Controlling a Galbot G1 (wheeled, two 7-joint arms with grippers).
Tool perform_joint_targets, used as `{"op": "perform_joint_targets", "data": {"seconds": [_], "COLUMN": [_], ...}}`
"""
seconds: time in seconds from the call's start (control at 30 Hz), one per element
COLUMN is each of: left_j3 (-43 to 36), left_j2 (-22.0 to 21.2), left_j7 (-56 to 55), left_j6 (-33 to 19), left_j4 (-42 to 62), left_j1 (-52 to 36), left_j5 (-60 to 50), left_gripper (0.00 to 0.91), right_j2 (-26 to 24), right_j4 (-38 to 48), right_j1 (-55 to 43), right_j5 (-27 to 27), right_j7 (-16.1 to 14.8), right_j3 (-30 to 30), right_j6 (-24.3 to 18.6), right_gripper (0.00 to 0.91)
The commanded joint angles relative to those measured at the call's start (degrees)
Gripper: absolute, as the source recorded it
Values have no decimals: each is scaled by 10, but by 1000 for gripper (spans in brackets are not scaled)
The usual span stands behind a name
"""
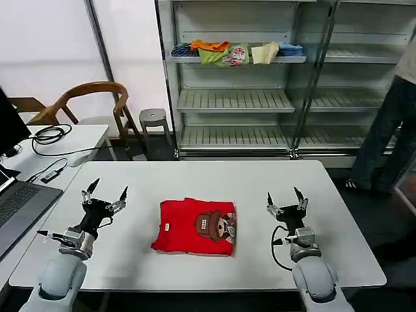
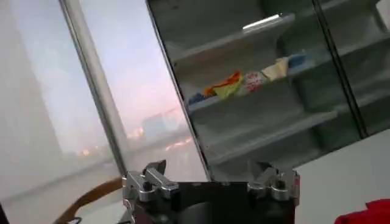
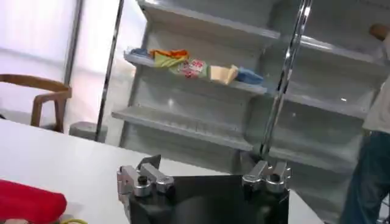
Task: Fold and organize the clothes.
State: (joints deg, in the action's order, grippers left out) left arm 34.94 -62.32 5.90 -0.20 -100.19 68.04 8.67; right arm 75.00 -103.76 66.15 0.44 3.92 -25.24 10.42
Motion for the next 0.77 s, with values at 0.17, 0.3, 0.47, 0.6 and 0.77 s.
{"op": "perform_joint_targets", "data": {"seconds": [0.17,0.3,0.47,0.6,0.77], "left_j3": [4,14,18,8,-7], "left_j2": [-2,-4,-5,-5,-3], "left_j7": [-2,-2,-4,-37,-63], "left_j6": [-6,-1,1,8,3], "left_j4": [-21,-31,-18,-14,1], "left_j1": [5,8,2,-5,-14], "left_j5": [11,31,45,44,16], "left_gripper": [907,907,907,907,907], "right_j2": [-5,-3,-5,-7,3], "right_j4": [-22,-19,-11,-5,0], "right_j1": [17,16,6,7,4], "right_j5": [3,-2,-8,-15,-23], "right_j7": [-10,-5,-4,-6,-8], "right_j3": [-35,-32,-29,-22,-20], "right_j6": [-23,-23,-28,-36,-46], "right_gripper": [907,907,907,907,907]}}
